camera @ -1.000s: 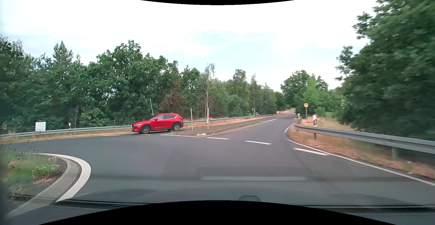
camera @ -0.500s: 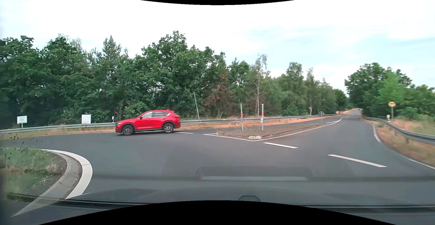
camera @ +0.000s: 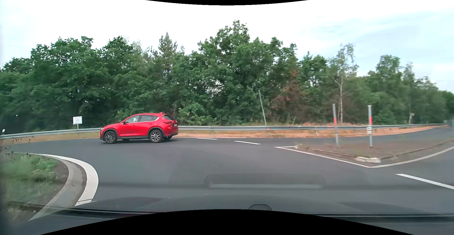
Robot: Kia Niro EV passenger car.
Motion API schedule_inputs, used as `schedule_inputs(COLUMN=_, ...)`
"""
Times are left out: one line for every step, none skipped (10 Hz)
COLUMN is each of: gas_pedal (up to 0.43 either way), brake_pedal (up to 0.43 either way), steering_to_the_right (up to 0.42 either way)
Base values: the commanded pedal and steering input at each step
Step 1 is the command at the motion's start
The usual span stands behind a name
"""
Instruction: Follow the waypoints while adhering to traffic rules and regulations
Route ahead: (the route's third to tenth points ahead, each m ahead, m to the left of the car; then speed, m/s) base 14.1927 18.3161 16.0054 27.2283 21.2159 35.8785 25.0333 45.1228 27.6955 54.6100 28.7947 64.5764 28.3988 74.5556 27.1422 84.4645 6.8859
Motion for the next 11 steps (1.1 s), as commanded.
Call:
schedule_inputs(gas_pedal=0.000, brake_pedal=0.000, steering_to_the_right=-0.347)
schedule_inputs(gas_pedal=0.000, brake_pedal=0.000, steering_to_the_right=-0.348)
schedule_inputs(gas_pedal=0.000, brake_pedal=0.000, steering_to_the_right=-0.348)
schedule_inputs(gas_pedal=0.000, brake_pedal=0.000, steering_to_the_right=-0.349)
schedule_inputs(gas_pedal=0.000, brake_pedal=0.000, steering_to_the_right=-0.350)
schedule_inputs(gas_pedal=0.039, brake_pedal=0.000, steering_to_the_right=-0.350)
schedule_inputs(gas_pedal=0.039, brake_pedal=0.000, steering_to_the_right=-0.350)
schedule_inputs(gas_pedal=0.059, brake_pedal=0.000, steering_to_the_right=-0.350)
schedule_inputs(gas_pedal=0.067, brake_pedal=0.000, steering_to_the_right=-0.350)
schedule_inputs(gas_pedal=0.079, brake_pedal=0.000, steering_to_the_right=-0.350)
schedule_inputs(gas_pedal=0.079, brake_pedal=0.000, steering_to_the_right=-0.350)
